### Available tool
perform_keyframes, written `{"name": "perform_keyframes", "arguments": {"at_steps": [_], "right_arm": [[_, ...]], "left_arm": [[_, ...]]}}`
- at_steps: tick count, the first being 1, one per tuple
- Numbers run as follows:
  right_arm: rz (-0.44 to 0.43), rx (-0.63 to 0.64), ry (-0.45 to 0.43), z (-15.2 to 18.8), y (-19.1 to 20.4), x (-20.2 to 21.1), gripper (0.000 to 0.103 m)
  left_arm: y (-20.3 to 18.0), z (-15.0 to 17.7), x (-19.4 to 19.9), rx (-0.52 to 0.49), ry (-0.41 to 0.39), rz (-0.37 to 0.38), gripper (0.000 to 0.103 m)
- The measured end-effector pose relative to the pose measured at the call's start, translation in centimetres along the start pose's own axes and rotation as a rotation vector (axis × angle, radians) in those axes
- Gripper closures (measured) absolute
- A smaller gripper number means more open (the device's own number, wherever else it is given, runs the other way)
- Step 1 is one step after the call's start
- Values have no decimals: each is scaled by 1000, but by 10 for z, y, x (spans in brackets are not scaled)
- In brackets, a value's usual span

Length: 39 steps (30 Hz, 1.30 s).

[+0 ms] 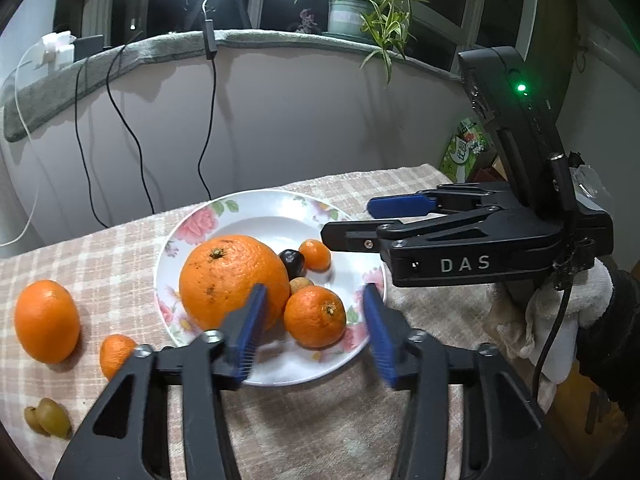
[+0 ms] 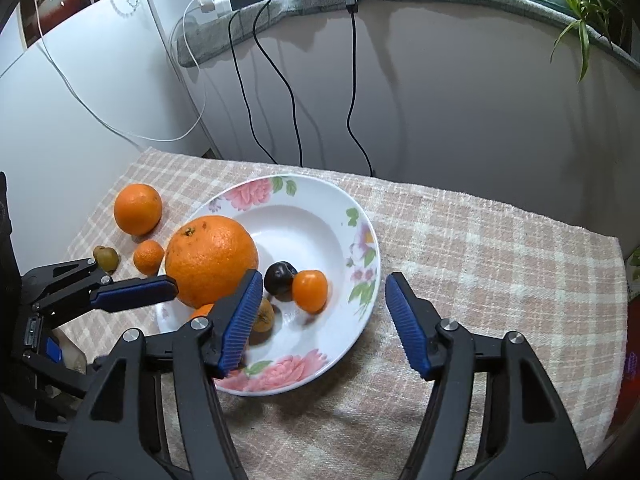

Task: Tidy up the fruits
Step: 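Open both grippers over the plate to release the tangerines and withdraw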

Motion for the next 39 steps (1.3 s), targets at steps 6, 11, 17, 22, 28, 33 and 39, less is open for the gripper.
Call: {"name": "perform_keyframes", "arguments": {"at_steps": [6,11,17,22,28,33,39], "right_arm": [[16,8,-17,-1,3,4,12],[22,2,-14,-1,5,5,10],[25,-5,-25,0,7,10,10],[37,-7,-33,0,12,13,10],[41,1,-41,0,21,16,10],[50,14,-44,1,31,16,10],[59,58,-58,0,49,16,10]], "left_arm": [[0,0,2,-12,0,-30,23],[0,1,4,-13,6,-53,23],[3,3,11,-15,-7,-68,23],[6,4,17,-9,-21,-72,23],[11,7,25,0,-36,-78,23],[19,9,32,11,-45,-82,23],[32,13,39,26,-57,-90,23]]}}
Point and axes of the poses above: each gripper's, at about its wrist camera, not at the fingertips, and x roughly against the way its jaws point, y to its left, z to its underside, the point moved 2 cm from there along -x, roughly the way its jaws point, and after that the axes turned 15 degrees about -z, right-handed, at the moved point
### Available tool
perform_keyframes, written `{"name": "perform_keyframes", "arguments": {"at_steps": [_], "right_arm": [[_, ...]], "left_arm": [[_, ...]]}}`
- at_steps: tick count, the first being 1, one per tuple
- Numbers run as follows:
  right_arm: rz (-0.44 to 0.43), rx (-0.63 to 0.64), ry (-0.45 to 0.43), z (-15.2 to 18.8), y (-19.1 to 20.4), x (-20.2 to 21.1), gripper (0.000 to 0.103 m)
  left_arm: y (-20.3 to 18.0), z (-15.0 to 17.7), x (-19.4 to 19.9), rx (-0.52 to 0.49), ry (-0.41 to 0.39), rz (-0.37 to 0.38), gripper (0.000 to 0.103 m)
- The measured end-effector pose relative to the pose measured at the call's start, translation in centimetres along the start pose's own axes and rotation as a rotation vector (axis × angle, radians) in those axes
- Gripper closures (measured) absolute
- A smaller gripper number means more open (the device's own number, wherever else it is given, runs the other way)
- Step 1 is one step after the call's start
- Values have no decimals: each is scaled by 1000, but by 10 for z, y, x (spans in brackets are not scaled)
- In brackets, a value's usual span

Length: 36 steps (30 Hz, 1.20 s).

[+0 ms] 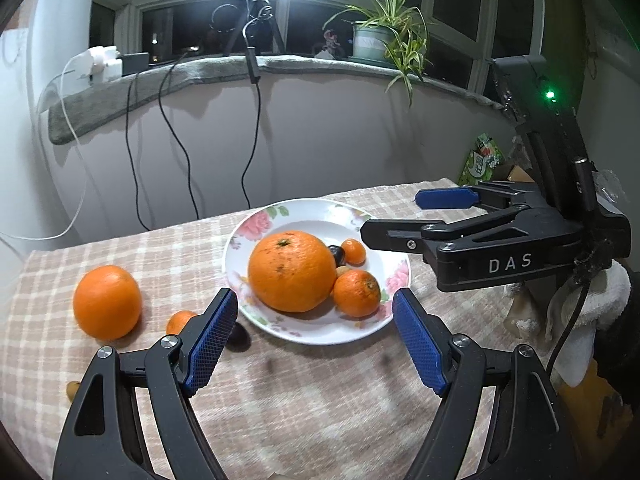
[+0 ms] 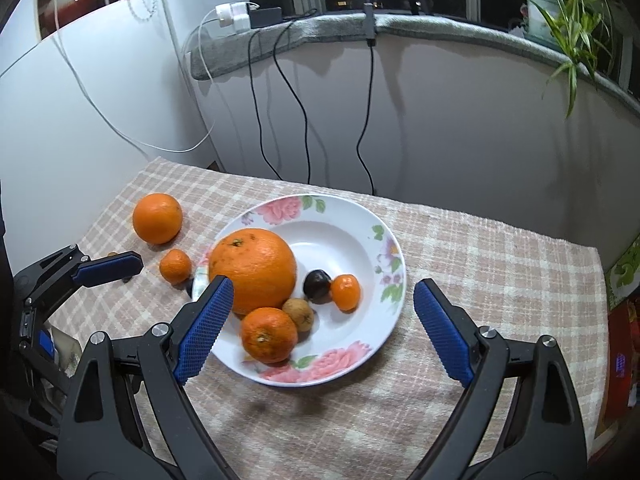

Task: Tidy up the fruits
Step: 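Reach the left gripper to the small brown fruit while the right gripper reaches the green fruit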

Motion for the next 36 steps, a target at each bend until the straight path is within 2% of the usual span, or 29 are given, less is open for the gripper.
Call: {"name": "perform_keyframes", "arguments": {"at_steps": [5,9,17,25,28,30,34,36], "right_arm": [[0,30,-23,-3,18,-1,10],[-33,35,-33,-6,32,-4,10],[-81,101,-36,-7,65,-19,10],[-198,119,-4,-9,94,-42,10],[-246,128,21,-9,107,-55,10],[-287,134,44,-9,118,-64,16],[-348,138,88,-6,135,-82,22],[-377,143,115,-5,144,-92,31]], "left_arm": [[18,9,7,27,-26,-23,23],[40,19,13,63,-16,-52,23],[102,45,18,127,38,-176,23],[149,70,22,172,72,-256,24],[162,78,24,182,85,-261,31],[168,81,23,188,92,-255,37],[176,87,19,199,114,-225,54],[178,88,16,191,122,-210,60]]}}
Point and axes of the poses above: each gripper's, at about its wrist camera, not at the fingertips, and x roughly against the way its jaws point, y to its left, z to its underside, the point moved 2 cm from there along -x, roughly the way its jaws point, and after that the axes turned 15 degrees about -z, right-handed, at the moved point
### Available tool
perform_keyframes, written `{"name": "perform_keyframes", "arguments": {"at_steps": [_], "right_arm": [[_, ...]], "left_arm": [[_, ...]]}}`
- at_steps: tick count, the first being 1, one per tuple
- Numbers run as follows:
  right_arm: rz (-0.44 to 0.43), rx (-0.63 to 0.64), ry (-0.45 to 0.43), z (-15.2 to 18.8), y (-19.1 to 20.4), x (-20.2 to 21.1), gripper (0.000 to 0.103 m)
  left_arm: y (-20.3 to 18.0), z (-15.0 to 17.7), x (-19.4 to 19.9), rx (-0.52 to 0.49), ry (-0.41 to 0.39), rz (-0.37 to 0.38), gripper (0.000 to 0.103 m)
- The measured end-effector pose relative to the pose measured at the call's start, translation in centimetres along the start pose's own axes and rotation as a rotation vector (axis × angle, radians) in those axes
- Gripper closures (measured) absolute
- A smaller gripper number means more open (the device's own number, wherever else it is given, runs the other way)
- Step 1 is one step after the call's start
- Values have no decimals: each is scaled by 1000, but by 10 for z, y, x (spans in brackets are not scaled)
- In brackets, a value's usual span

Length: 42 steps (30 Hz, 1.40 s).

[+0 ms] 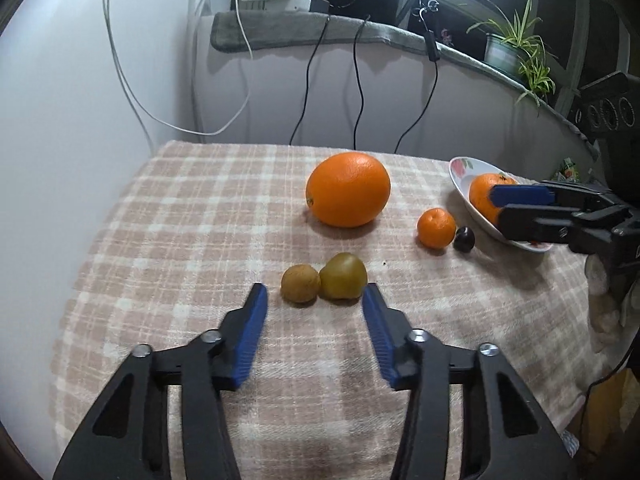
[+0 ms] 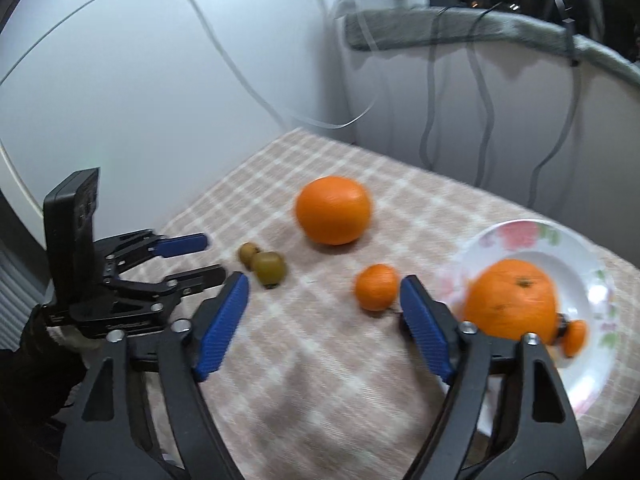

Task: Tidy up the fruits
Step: 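Reach the left gripper to the small brown fruit while the right gripper reaches the green fruit, then close the left gripper on the brown fruit while the right gripper closes on the green fruit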

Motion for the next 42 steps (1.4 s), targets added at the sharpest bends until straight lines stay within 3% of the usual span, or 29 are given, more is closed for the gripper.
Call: {"name": "perform_keyframes", "arguments": {"at_steps": [7,11,25,31,39,42], "right_arm": [[-86,-33,57,-3,5,-39,38],[-129,-71,81,-4,1,-59,47],[-221,-202,104,-9,-17,-96,48],[-221,-197,124,-10,-15,-104,53],[-216,-209,156,-8,-18,-115,72],[-203,-214,168,-8,-18,-115,73]], "left_arm": [[1,-1,-11,-69,17,2,68],[-4,0,-16,-121,25,0,70],[-5,-4,-30,-169,42,6,74],[-6,-3,-33,-188,43,8,77],[-4,-2,-36,-195,46,5,81],[-5,-2,-36,-194,41,0,81]]}}
Point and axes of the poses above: each gripper's, at about its wrist camera, not at the fingertips, and x roughly against the way its jaws point, y to its left, z to its underside, the point moved 2 cm from there along -x, roughly the way its jaws point, and after that the axes turned 15 degrees about -z, right-handed, at the moved point
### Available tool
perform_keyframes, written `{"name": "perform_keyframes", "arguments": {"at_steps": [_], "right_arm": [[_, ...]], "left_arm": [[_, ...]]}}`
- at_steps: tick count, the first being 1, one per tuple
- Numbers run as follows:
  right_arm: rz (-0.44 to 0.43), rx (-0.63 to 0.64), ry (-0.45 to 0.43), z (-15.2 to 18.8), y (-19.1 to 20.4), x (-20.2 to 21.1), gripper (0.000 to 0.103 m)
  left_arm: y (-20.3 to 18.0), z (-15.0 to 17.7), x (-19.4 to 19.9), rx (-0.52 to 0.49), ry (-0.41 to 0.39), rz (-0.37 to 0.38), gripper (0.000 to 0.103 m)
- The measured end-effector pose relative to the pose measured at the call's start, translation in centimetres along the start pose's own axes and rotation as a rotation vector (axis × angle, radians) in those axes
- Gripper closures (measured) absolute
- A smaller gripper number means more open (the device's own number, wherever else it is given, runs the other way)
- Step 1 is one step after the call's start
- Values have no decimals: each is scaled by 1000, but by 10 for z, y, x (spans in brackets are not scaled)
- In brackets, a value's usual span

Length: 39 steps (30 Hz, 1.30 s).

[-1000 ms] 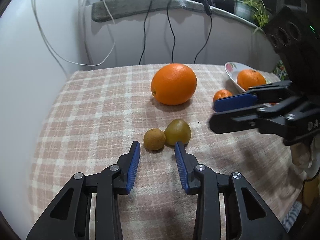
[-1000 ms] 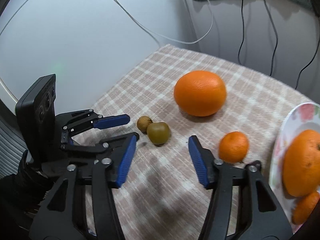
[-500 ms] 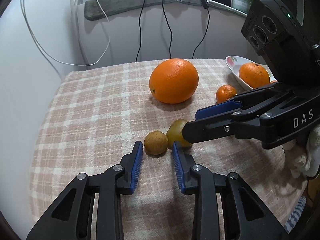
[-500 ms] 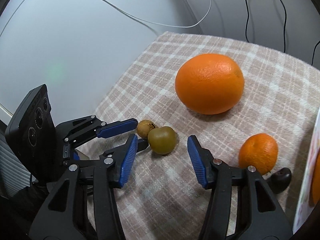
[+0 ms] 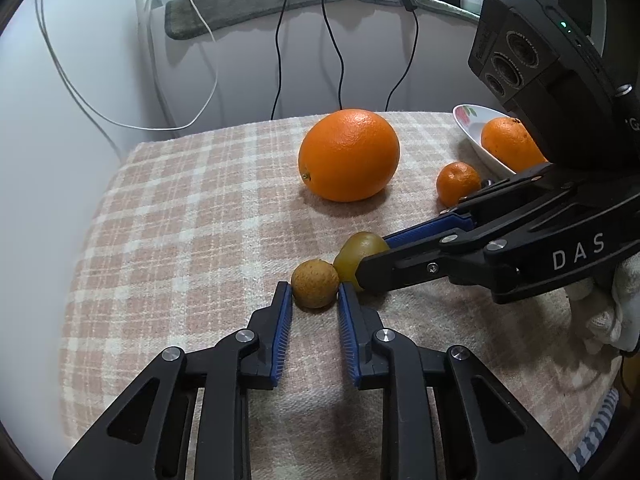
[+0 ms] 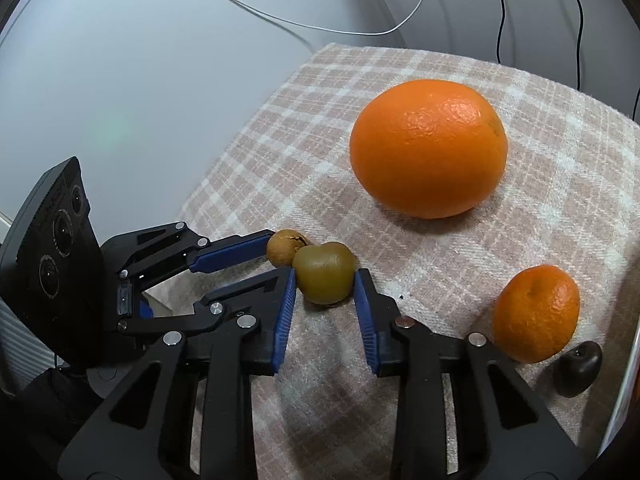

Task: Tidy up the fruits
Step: 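Close the left gripper on the brown fruit while the right gripper closes on the green fruit, then carry the brown fruit with the left gripper while the right gripper carries the green fruit to the plate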

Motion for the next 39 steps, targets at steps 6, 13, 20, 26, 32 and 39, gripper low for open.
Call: {"name": "perform_keyframes", "arguments": {"at_steps": [6,13,20,26,32,39], "right_arm": [[40,43,-2,2,7,0,75],[60,65,-21,8,9,7,76],[66,66,-73,19,13,33,76],[85,69,-137,27,16,65,76],[109,63,-212,37,11,107,76],[149,35,-302,49,-1,161,76]], "left_arm": [[3,2,3,25,-5,2,81],[8,5,10,67,-14,4,81],[4,0,19,90,-34,24,82],[-10,-12,26,83,-62,50,82],[-29,-29,29,77,-92,88,82],[-55,-53,30,65,-127,141,82]]}}
Point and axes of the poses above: each gripper's, at about its wrist camera, not at the fingertips, and x roughly against the way its jaws point, y to its left, z to its underside, the point moved 2 cm from there along -x, roughly the way its jaws point, and after that the axes turned 15 degrees about -z, right-handed, at the moved point
